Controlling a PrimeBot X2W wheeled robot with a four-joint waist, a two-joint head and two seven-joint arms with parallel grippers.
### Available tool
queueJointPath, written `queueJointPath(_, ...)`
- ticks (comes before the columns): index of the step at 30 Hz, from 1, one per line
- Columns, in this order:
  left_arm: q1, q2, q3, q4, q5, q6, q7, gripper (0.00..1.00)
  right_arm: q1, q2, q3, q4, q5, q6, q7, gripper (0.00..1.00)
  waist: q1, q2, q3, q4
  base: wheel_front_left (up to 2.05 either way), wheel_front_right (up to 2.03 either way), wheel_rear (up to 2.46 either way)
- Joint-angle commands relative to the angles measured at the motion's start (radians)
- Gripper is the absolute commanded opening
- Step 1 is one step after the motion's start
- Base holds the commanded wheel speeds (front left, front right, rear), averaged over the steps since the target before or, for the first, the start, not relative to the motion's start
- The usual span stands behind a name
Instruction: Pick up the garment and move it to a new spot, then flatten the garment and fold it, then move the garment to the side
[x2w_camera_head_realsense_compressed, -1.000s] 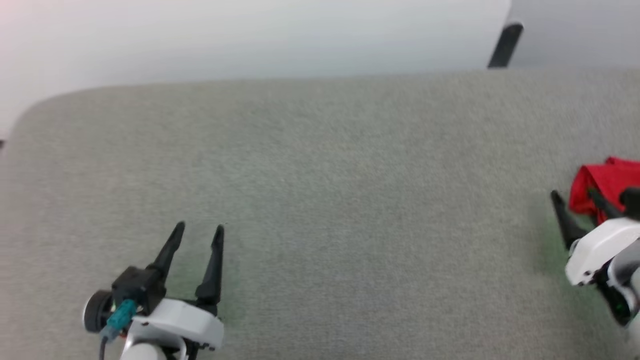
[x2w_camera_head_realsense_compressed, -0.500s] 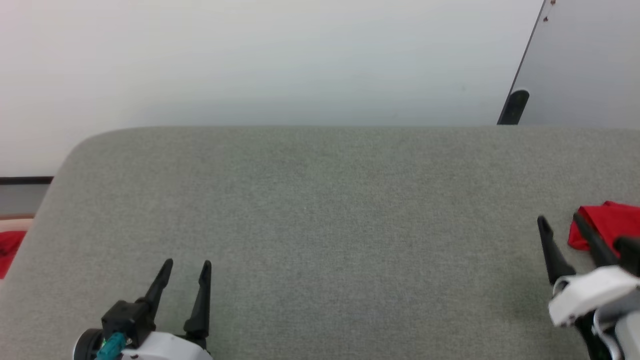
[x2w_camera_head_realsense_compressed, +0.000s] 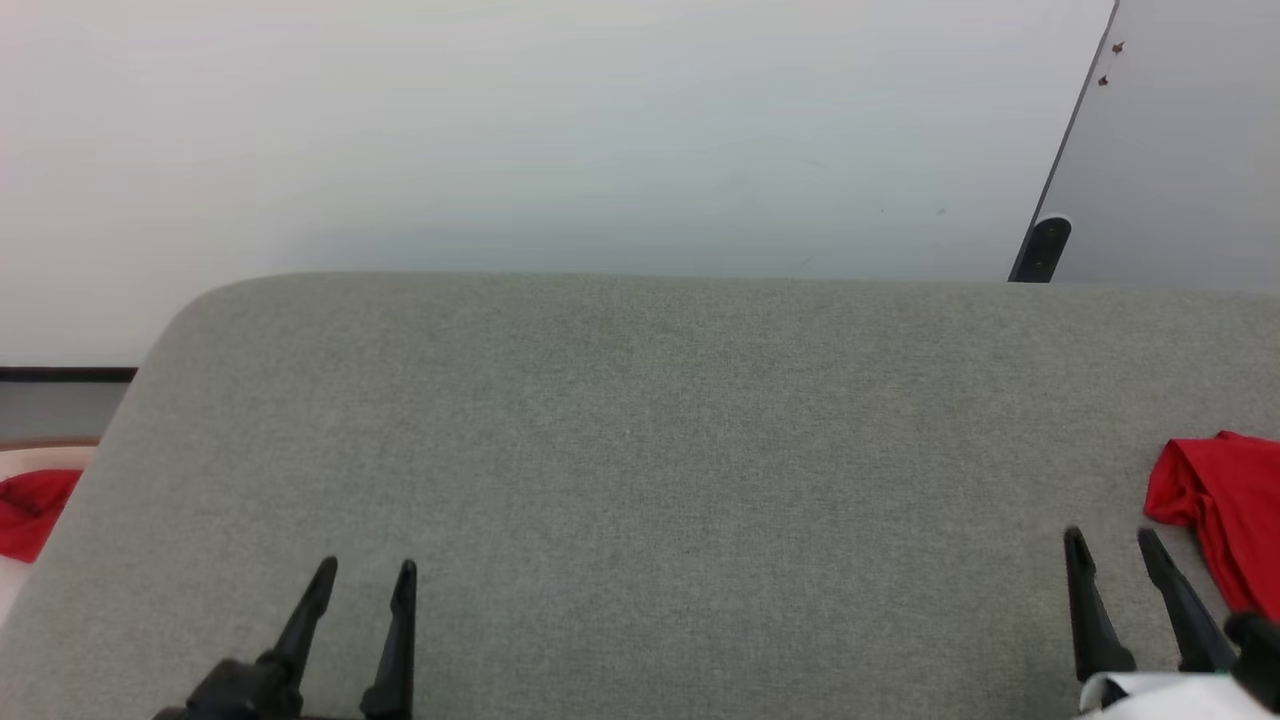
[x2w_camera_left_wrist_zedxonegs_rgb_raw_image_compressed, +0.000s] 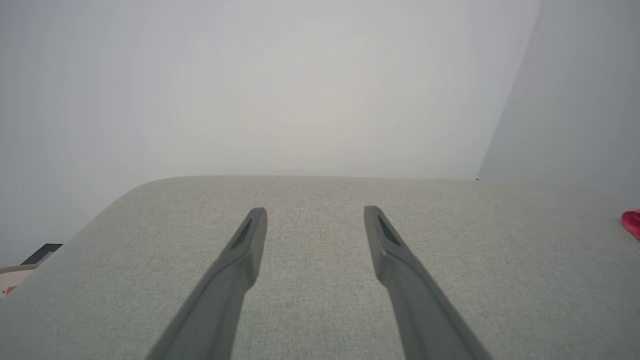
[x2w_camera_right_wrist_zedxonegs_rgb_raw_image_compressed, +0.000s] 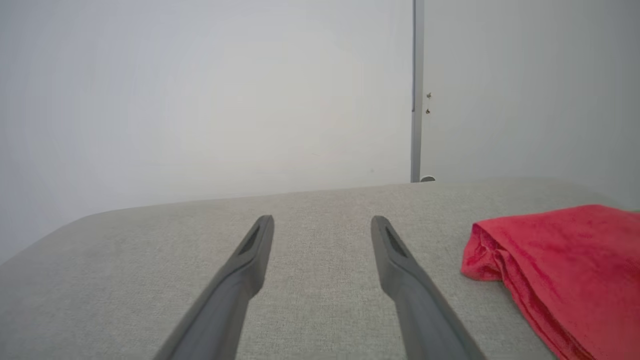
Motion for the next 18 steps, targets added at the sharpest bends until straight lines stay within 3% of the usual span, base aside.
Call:
queueJointPath(1, 0.027, -0.003, 0.002, -0.022, 0.009, 0.008, 0.0, 1.0, 0.035, 0.014, -0.019, -0.025, -0.014, -0.002, -0.004, 1.0, 0.0, 0.0, -0.002, 0.0, 0.0, 0.0, 0.0)
queueJointPath(8, 0.098, -0.006, -0.003, -0.095, 0.016, 0.022, 0.0, 1.0, 0.112, 0.036, -0.027, -0.107, -0.049, -0.002, 0.024, 1.0, 0.0, 0.0, 0.002, -0.005, 0.0, 0.0, 0.0)
queueJointPath(18, 0.081, -0.008, -0.013, -0.09, -0.002, 0.025, 0.006, 1.0, 0.128, 0.043, -0.023, -0.138, -0.05, -0.002, 0.046, 1.0, 0.0, 0.0, 0.003, 0.0, 0.0, 0.0, 0.0)
